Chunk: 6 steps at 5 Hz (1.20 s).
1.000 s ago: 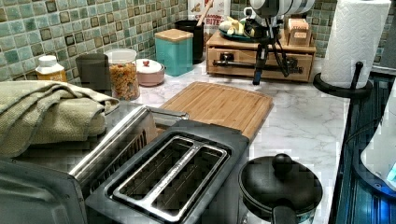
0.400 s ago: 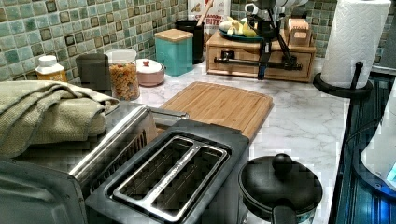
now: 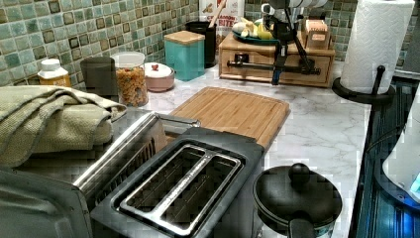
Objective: Close the drawer.
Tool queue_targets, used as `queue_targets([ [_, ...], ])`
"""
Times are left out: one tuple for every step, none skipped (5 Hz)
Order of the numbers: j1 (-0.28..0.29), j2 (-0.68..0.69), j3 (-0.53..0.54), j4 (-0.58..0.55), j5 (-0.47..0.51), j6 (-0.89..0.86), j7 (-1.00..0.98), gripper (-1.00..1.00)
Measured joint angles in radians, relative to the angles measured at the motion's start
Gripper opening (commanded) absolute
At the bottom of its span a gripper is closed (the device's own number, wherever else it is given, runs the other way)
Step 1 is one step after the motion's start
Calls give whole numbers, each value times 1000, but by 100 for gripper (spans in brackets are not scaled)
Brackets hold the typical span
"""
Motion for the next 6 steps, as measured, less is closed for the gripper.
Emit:
queue_targets([
  [0, 1, 0, 0, 0, -1, 0, -100],
  [0, 1, 0, 0, 4, 0, 0, -100],
  [0, 3, 0, 2, 17, -1, 0, -100],
  [3, 7, 0, 4, 19, -1, 0, -100],
  [5, 8, -1, 4, 19, 3, 0, -100],
  [4, 13, 3, 6, 19, 4, 0, -100],
])
